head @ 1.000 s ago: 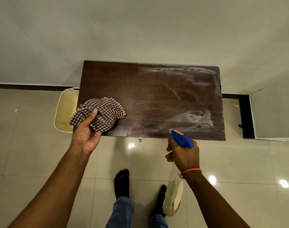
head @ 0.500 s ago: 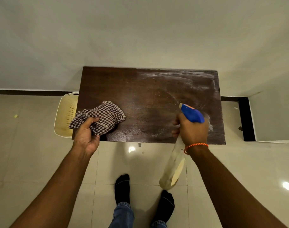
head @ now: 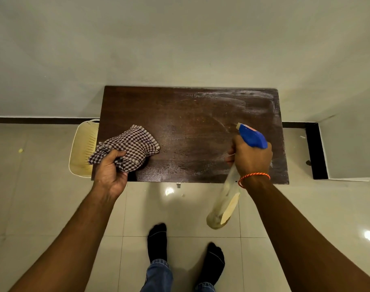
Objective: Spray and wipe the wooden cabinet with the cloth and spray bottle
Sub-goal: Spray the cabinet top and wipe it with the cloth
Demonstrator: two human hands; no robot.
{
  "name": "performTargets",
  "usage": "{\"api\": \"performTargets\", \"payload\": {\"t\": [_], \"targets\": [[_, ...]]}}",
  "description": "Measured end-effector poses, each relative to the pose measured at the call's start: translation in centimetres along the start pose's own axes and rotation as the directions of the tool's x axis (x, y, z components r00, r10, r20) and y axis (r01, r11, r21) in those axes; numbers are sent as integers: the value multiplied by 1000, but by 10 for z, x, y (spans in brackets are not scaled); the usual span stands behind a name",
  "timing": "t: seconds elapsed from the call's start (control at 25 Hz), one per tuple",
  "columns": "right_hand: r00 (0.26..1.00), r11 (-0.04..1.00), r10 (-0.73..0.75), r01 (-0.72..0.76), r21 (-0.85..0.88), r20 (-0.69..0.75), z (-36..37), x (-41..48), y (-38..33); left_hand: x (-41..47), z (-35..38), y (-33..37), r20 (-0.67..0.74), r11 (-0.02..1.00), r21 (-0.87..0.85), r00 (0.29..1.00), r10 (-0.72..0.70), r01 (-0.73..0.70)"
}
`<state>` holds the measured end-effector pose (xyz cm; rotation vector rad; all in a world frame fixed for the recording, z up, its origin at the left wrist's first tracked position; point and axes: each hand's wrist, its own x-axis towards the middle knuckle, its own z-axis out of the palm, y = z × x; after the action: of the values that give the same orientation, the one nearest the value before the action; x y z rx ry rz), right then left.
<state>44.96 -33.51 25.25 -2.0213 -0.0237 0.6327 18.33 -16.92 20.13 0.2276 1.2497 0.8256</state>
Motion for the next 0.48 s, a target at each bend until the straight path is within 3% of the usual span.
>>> {"api": "performTargets", "payload": {"t": [0.48], "targets": [[960,991,136,-131,-35,245,-32,-76,73,-19,16,-13,-13,996,25,996,87,-86]]}}
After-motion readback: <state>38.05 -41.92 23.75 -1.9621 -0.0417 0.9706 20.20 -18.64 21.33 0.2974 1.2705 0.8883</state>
